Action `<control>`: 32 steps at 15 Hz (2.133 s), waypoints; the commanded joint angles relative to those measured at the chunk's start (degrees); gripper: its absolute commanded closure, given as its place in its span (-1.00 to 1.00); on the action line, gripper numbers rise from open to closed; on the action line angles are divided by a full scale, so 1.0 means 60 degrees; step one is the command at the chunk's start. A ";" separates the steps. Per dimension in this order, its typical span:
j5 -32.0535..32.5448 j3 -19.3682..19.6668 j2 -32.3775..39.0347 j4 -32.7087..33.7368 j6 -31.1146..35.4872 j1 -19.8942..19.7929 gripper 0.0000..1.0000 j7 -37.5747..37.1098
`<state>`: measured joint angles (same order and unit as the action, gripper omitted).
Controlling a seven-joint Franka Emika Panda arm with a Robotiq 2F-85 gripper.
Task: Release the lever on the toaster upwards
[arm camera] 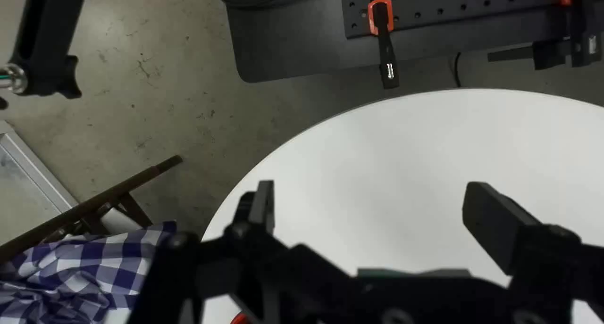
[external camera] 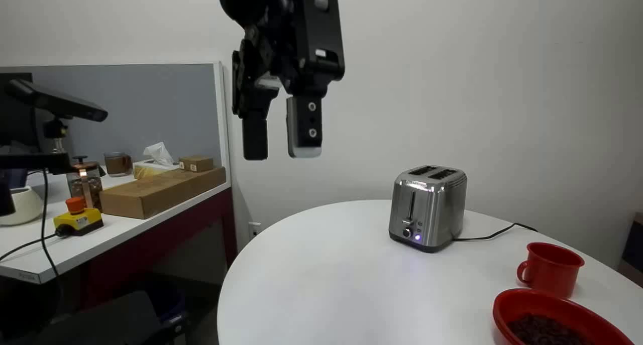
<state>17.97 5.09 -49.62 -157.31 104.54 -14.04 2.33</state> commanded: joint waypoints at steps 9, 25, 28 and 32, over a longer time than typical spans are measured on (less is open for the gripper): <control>-0.0006 -0.0060 0.2177 0.0237 0.3314 0.0594 -1.00 -0.0826; 0.3463 -0.0325 0.9572 0.3873 0.8976 0.0665 -1.00 -0.3394; 0.5031 -0.0337 1.0643 0.4837 0.9214 0.0703 -1.00 -0.4990; 0.6056 -0.0231 1.1822 0.5940 0.9247 0.1099 -1.00 -0.6757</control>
<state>50.33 2.36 15.45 -127.52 158.84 -9.75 -31.21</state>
